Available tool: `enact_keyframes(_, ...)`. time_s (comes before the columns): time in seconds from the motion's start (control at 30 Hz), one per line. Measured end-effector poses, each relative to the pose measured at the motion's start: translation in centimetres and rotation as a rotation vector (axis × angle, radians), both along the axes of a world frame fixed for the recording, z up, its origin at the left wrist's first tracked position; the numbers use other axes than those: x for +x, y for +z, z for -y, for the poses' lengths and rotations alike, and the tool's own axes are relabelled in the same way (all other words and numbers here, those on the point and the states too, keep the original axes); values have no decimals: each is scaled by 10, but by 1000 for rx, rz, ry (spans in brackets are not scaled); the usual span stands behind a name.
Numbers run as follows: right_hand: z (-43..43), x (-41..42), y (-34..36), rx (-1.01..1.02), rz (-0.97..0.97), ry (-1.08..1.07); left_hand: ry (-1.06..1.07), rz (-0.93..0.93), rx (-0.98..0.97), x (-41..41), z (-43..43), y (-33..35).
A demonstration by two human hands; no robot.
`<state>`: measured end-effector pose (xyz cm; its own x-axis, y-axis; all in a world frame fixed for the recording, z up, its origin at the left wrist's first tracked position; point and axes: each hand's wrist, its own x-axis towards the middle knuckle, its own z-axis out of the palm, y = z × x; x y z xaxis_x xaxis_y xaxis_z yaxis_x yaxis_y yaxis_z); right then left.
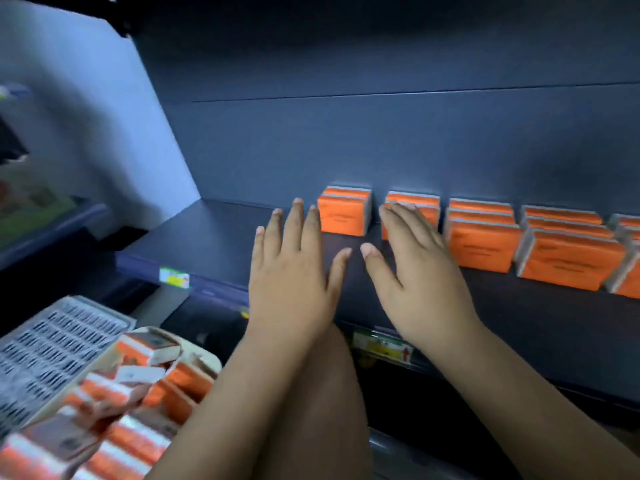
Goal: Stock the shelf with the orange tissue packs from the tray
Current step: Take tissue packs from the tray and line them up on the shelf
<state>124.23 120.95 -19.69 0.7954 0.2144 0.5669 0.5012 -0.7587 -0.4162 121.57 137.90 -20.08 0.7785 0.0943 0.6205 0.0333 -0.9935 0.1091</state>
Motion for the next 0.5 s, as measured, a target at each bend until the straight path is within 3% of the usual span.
enact_keyframes(0.2, -131, -49, 6, -80, 61, 327, 327, -30, 0, -109, -116, -7)
enact_keyframes(0.33, -208, -85, -10, -117, -15, 485, 537, -115, -75, -178, -171, -33)
enact_keyframes(0.5, -271, -103, -45, -364, -100, 612, 730, -236, -170, -234, -212, -74)
